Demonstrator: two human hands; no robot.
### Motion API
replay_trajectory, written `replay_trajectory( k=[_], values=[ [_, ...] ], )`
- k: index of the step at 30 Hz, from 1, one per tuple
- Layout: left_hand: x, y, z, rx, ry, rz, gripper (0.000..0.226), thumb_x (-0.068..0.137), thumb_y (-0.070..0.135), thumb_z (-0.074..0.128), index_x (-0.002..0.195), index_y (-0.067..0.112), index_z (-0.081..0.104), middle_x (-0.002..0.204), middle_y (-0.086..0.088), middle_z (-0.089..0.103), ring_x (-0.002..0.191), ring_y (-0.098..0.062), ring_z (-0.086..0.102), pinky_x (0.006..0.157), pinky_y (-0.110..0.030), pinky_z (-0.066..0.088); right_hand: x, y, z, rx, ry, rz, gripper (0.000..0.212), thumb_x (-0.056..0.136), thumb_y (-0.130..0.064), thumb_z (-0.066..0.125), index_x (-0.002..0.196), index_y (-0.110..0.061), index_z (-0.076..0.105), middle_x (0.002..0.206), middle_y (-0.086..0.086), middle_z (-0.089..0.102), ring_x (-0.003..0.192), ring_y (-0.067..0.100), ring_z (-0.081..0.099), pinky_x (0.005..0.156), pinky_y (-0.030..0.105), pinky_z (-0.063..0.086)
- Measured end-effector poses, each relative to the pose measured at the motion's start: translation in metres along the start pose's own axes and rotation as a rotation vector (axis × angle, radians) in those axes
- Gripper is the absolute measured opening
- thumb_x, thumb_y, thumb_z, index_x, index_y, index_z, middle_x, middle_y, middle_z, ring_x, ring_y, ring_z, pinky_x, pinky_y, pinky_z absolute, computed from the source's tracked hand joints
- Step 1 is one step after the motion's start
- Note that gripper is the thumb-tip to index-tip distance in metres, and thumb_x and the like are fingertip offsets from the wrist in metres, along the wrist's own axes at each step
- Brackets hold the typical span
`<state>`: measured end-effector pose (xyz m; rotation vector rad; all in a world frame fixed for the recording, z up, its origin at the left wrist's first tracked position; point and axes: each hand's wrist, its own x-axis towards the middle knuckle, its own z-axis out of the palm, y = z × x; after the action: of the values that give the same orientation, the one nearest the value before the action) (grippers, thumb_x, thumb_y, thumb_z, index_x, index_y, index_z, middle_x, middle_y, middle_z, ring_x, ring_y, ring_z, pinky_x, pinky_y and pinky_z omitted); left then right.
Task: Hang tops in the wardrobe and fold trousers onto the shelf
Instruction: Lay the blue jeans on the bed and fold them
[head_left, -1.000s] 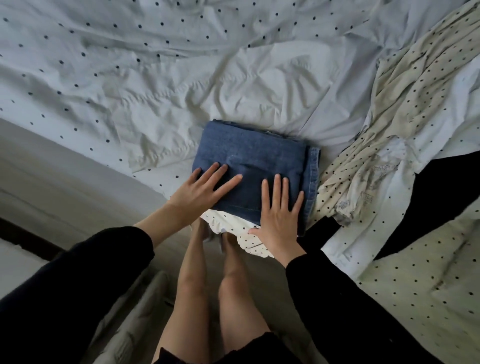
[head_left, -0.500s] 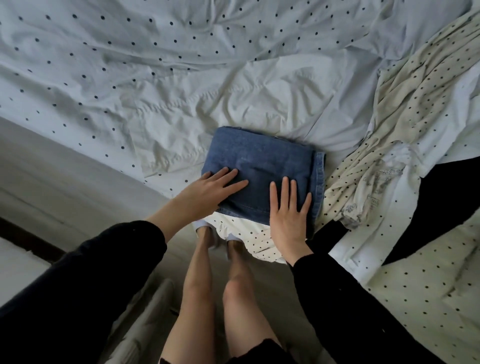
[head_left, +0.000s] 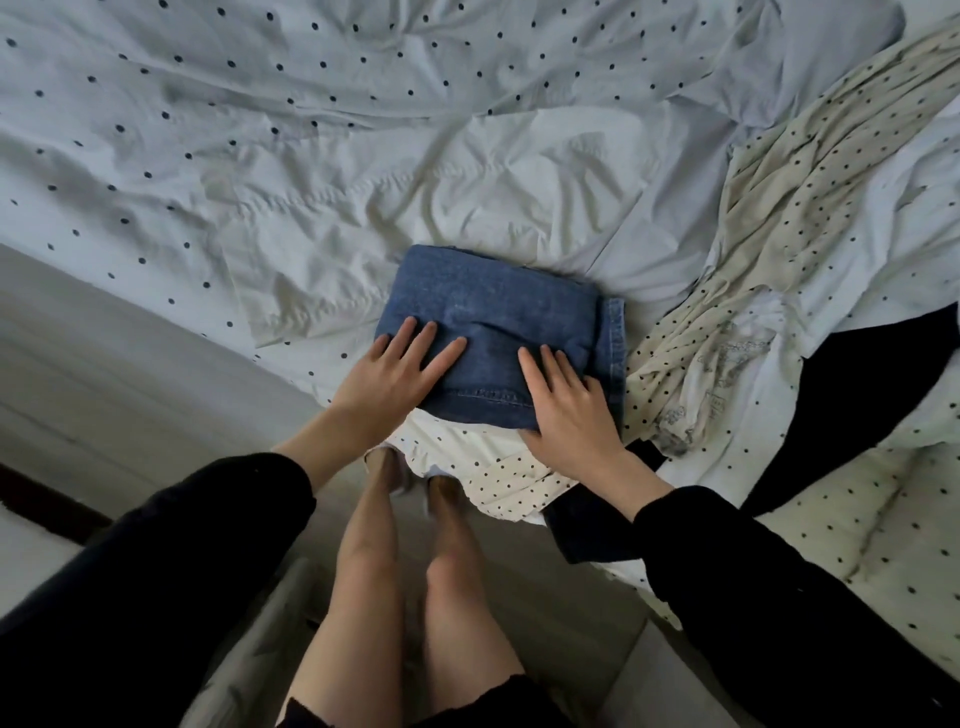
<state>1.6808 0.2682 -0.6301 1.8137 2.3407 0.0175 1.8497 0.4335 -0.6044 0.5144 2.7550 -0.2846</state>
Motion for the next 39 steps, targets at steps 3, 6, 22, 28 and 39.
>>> replay_trajectory(
  k=[3,6,22,28,39],
  values=[
    [0.012,-0.01,-0.021,-0.088,-0.032,0.049,0.078,0.06,-0.001,0.077,0.127,0.005,0.038,0.111,-0.02,0.063,0.096,-0.039,0.063,0.055,-0.04,0.057,-0.007,-0.015,0.002,-0.04,0.037,0.104,0.099,0.058,-0.026,0.082,0.14,-0.007,0.031,0.137,0.022,0.049,0.126,0.037,0.048,0.095,0.058,0.042],
    [0.017,-0.008,-0.04,-0.082,-0.028,0.062,0.077,0.05,0.002,0.082,0.116,0.005,0.042,0.097,-0.014,0.066,0.081,-0.031,0.065,0.045,-0.032,0.05,-0.012,-0.023,-0.002,-0.039,0.062,0.168,0.097,0.059,-0.015,0.083,0.141,-0.007,0.031,0.137,0.02,0.05,0.127,0.035,0.048,0.099,0.059,0.038],
    [-0.057,-0.137,-0.246,-0.157,0.257,-0.379,0.06,0.066,-0.011,0.068,0.122,0.004,0.051,0.107,-0.014,0.065,0.089,-0.035,0.066,0.059,-0.037,0.053,0.109,-0.148,-0.267,-0.109,0.237,-0.24,0.062,0.078,-0.003,0.065,0.136,-0.005,0.045,0.115,0.017,0.062,0.096,0.037,0.063,0.078,0.039,0.049],
    [-0.137,-0.281,-0.35,0.06,0.495,-0.508,0.061,0.058,-0.008,0.074,0.113,0.008,0.054,0.099,-0.008,0.067,0.081,-0.028,0.068,0.054,-0.031,0.053,0.207,-0.3,-0.368,-0.14,0.526,-0.452,0.074,0.045,0.002,0.084,0.115,-0.001,0.062,0.091,0.016,0.069,0.073,0.035,0.068,0.067,0.039,0.055],
    [-0.286,-0.557,-0.429,0.264,0.586,-0.733,0.079,0.056,-0.001,0.074,0.128,0.005,0.043,0.116,-0.011,0.062,0.1,-0.029,0.064,0.075,-0.032,0.056,0.383,-0.607,-0.468,-0.133,0.833,-0.736,0.072,0.037,0.006,0.079,0.107,-0.004,0.067,0.083,0.009,0.068,0.064,0.03,0.066,0.054,0.03,0.053]
  ],
)
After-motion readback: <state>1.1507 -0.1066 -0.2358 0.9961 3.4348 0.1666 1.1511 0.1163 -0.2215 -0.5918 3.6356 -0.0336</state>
